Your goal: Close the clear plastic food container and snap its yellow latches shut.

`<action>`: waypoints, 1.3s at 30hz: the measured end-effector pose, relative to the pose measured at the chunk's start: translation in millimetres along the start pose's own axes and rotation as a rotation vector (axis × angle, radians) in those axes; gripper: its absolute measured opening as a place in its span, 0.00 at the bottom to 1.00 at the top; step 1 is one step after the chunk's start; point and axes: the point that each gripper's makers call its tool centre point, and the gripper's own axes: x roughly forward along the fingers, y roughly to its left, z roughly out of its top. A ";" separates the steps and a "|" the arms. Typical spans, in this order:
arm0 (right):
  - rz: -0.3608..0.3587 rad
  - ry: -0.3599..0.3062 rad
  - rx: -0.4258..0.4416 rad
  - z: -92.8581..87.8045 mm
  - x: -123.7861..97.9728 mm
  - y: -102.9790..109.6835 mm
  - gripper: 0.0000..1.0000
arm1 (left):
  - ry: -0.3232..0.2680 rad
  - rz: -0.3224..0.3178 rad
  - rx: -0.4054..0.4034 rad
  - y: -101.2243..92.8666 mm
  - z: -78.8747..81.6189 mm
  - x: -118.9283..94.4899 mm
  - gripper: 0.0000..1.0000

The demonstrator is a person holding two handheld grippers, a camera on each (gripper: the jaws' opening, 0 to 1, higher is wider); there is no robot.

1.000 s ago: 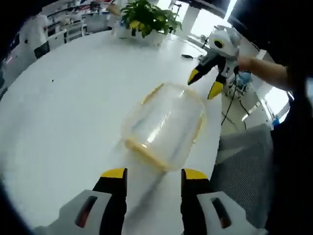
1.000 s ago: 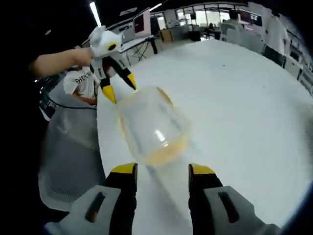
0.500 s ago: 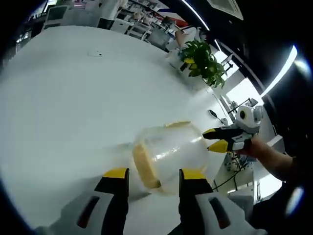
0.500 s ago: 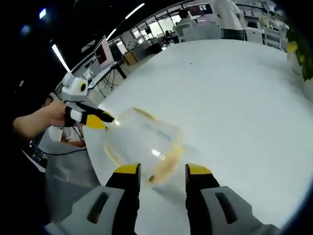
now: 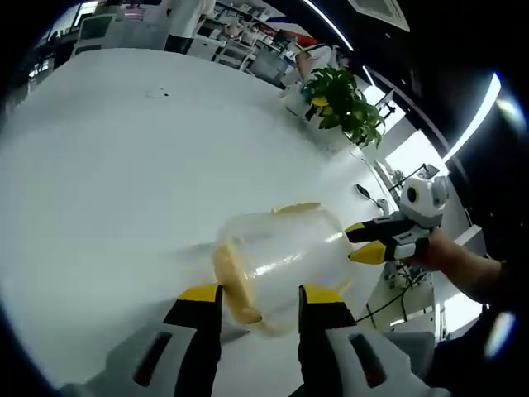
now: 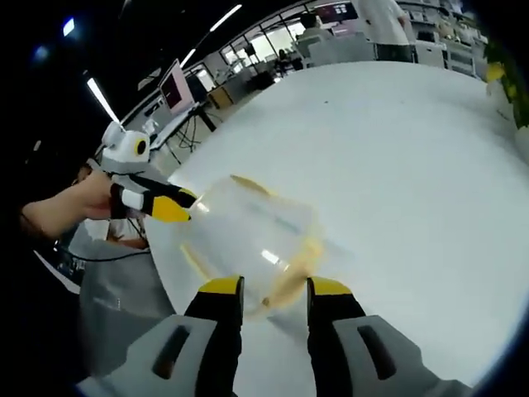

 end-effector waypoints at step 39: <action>-0.004 0.032 -0.022 3.0 6.8 0.4 0.22 | 0.003 0.019 -0.025 2.8 -1.6 5.8 0.22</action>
